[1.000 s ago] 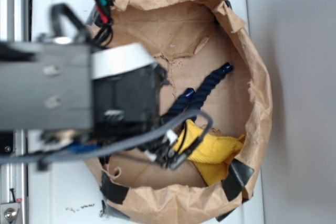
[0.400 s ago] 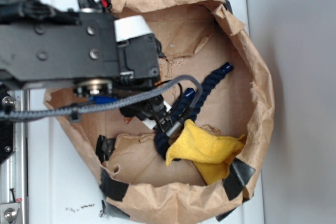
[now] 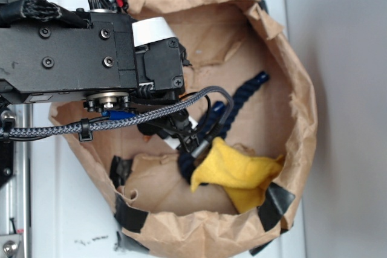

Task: Grab the shell.

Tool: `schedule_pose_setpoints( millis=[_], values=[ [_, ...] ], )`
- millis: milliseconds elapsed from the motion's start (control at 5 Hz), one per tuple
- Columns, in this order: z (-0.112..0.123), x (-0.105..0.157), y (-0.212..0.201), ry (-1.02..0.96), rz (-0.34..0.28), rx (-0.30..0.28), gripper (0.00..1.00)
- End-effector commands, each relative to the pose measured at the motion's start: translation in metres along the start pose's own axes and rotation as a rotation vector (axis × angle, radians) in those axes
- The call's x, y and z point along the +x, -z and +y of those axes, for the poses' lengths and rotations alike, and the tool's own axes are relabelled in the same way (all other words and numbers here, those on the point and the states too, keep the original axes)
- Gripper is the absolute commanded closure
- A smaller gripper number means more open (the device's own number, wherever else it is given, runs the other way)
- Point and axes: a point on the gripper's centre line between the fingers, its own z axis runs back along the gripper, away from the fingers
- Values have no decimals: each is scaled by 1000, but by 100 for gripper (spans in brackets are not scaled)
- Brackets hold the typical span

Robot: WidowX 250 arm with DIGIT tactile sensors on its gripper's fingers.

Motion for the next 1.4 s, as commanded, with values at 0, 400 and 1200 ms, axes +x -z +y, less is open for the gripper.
schedule_pose_setpoints(
  millis=[0, 400, 1200],
  values=[
    [-6, 15, 23, -167, -21, -15, 0],
    [-20, 27, 23, -271, 24, -19, 0],
    [-13, 23, 25, -358, -11, -21, 0]
  ],
)
